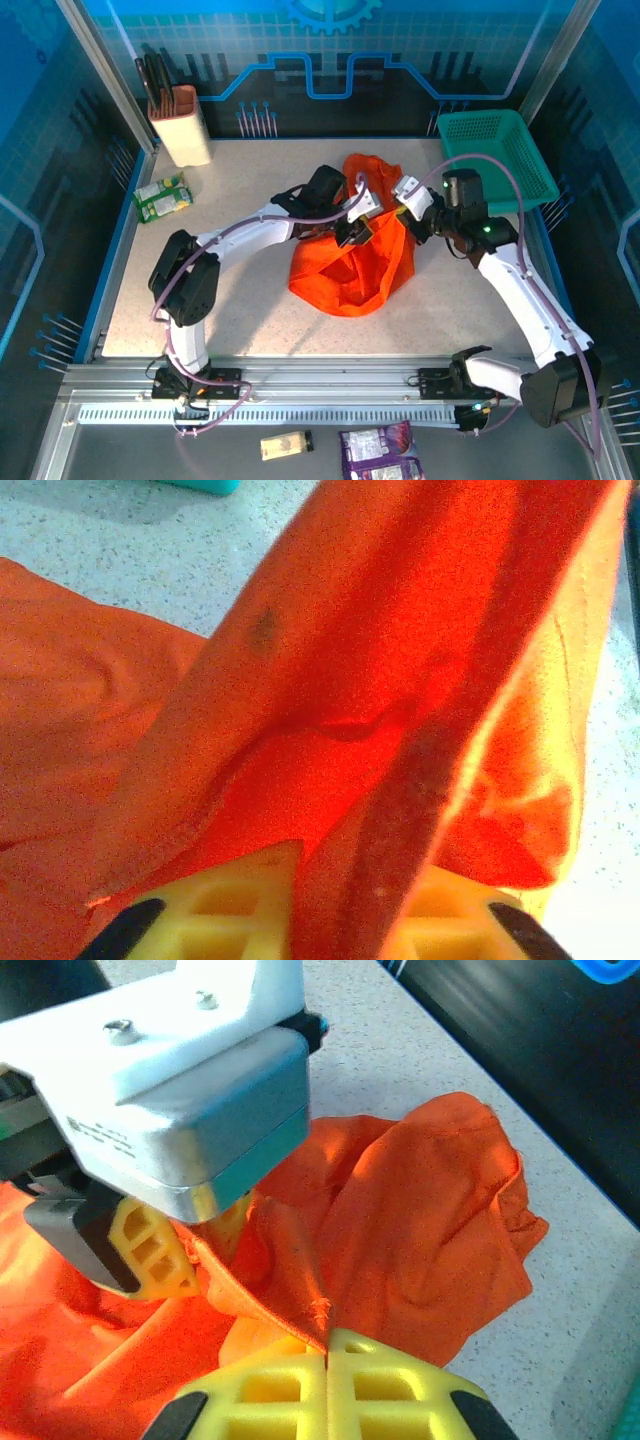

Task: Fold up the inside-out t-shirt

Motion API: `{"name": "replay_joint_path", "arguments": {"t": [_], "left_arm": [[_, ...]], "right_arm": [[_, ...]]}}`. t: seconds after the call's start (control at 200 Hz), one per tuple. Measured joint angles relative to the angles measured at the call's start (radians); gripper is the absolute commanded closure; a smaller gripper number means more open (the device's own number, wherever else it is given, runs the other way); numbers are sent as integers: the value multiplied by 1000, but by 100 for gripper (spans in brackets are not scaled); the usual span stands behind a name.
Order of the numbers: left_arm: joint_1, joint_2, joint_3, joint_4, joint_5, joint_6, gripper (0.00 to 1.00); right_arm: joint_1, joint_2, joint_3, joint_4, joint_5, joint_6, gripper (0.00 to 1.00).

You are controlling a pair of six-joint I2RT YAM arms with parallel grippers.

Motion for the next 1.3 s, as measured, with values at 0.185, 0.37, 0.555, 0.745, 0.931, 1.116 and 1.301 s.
{"name": "replay_joint_path", "arguments": {"t": [0.185,0.37,0.555,0.745,0.931,1.116,1.301], "left_arm": [[3,27,117,-31,7,-79,100],[28,27,259,-54,19,-234,100],[56,27,346,-110,29,-343,100],[54,27,362,-154,45,-386,100],[53,27,365,-229,53,-378,100],[53,23,369,-293,56,-348,100],[53,-15,365,-336,53,-306,100]], "right_arm": [[-55,26,22,42,99,122,84],[-58,2,29,11,171,334,64],[53,-122,-12,-23,187,584,71],[339,-209,-201,55,263,797,87],[602,-114,-362,181,431,937,87],[689,76,-401,353,575,1002,95],[657,176,-465,502,690,1009,96]]}}
